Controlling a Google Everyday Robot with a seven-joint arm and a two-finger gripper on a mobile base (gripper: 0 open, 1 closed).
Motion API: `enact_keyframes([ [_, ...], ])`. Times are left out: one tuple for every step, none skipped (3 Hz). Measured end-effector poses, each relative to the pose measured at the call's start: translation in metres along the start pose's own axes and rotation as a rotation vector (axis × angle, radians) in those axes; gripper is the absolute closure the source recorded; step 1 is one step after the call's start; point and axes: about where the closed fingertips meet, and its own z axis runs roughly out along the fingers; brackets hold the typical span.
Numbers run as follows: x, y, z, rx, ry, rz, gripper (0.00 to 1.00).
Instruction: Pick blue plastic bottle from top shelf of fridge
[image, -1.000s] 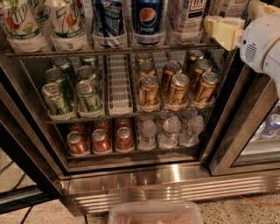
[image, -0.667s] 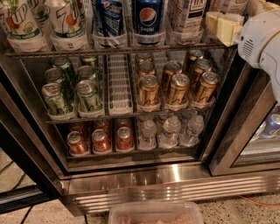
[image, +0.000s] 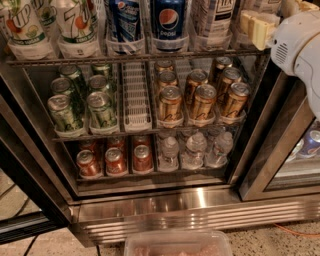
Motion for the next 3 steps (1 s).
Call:
enact_keyframes([
  [0.001, -0.003, 0.003, 0.009, -0.001, -0.001, 0.48],
  [0.003, -0.007, 0.009, 0.017, -0.002, -0.001, 0.46],
  [0.008, -0.01, 0.014, 0.026, 0.007, -0.003, 0.35],
])
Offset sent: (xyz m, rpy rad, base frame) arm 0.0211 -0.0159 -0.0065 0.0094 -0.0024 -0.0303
